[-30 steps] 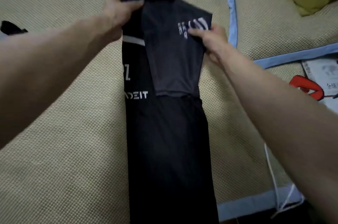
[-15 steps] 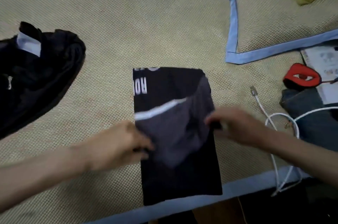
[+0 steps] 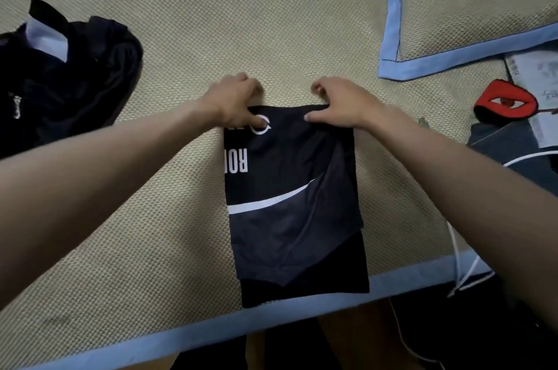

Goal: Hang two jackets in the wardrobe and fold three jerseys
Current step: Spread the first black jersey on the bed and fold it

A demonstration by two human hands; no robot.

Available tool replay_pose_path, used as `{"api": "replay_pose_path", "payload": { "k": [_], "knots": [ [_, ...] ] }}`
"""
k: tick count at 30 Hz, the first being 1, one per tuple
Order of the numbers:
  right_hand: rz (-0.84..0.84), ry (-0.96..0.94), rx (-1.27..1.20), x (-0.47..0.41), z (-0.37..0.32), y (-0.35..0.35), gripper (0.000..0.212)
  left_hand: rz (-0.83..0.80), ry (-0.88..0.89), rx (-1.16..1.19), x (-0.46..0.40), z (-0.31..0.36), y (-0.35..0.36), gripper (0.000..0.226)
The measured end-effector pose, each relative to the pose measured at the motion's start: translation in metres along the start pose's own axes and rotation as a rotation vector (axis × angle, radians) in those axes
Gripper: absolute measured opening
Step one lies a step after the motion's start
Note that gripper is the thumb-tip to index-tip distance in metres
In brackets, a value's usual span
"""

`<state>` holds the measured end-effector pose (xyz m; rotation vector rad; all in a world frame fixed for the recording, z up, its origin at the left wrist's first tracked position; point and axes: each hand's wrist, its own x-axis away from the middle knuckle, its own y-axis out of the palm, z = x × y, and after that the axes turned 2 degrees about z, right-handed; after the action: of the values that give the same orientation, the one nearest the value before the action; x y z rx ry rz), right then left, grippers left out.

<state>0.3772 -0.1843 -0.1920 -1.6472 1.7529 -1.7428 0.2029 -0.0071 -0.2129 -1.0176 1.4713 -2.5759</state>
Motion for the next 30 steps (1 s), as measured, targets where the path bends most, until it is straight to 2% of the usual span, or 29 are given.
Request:
{"api": "replay_pose_path", "payload": {
  "k": [3,5,8,11,13,16,17,19,20,21,22,24,25,26,28,30],
  "knots": [
    [-0.291,0.08,0.062,-0.016,-0.002,-0.009,0.036,-0.159,0.045,0.087,-0.011,0.01,-0.001,0.027],
    [-0.322,0.052,0.007,-0.01,0.0,-0.019,0.026,-0.145,0.084,0.118,-0.007,0.012,-0.008,0.017],
    [-0.169,-0.033,-0.119,0.017,0.003,-0.034,0.025,-0.018,0.13,0.181,0.018,0.014,-0.029,0.021],
    [0.004,-0.161,-0.118,0.061,0.0,-0.038,0.025,0.04,0.228,0.19,0.06,0.027,-0.049,0.02],
    [0.043,-0.247,-0.053,0.101,-0.007,-0.032,0.025,0.005,0.316,0.147,0.092,0.039,-0.05,0.02],
    [0.071,-0.389,0.083,0.165,-0.011,0.001,0.031,-0.143,0.428,0.076,0.144,0.058,-0.012,0.023],
    [-0.024,-0.392,0.165,0.181,-0.01,0.019,0.037,-0.227,0.441,0.039,0.161,0.063,0.009,0.027],
    [-0.42,-0.293,0.297,0.204,-0.009,0.05,0.049,-0.484,0.426,-0.133,0.193,0.069,0.052,0.039],
    [-0.567,-0.227,0.298,0.213,-0.007,0.062,0.052,-0.601,0.387,-0.214,0.203,0.07,0.072,0.044],
    [-0.587,-0.19,0.232,0.219,-0.006,0.071,0.05,-0.621,0.343,-0.245,0.207,0.069,0.087,0.043],
    [-0.466,-0.175,0.124,0.22,-0.007,0.078,0.044,-0.527,0.304,-0.228,0.207,0.069,0.097,0.039],
    [-0.02,-0.182,-0.062,0.21,-0.01,0.096,0.039,-0.129,0.231,-0.149,0.195,0.067,0.111,0.039],
    [0.141,-0.177,-0.077,0.2,-0.016,0.105,0.043,0.042,0.194,-0.136,0.186,0.065,0.118,0.047],
    [0.215,-0.164,-0.054,0.188,-0.021,0.116,0.05,0.147,0.153,-0.135,0.176,0.064,0.123,0.06],
    [0.206,-0.103,0.031,0.166,-0.024,0.139,0.064,0.155,0.093,-0.144,0.157,0.064,0.129,0.08],
    [0.19,-0.059,0.102,0.15,-0.016,0.153,0.072,0.077,0.074,-0.131,0.137,0.061,0.132,0.082]
  ]
}}
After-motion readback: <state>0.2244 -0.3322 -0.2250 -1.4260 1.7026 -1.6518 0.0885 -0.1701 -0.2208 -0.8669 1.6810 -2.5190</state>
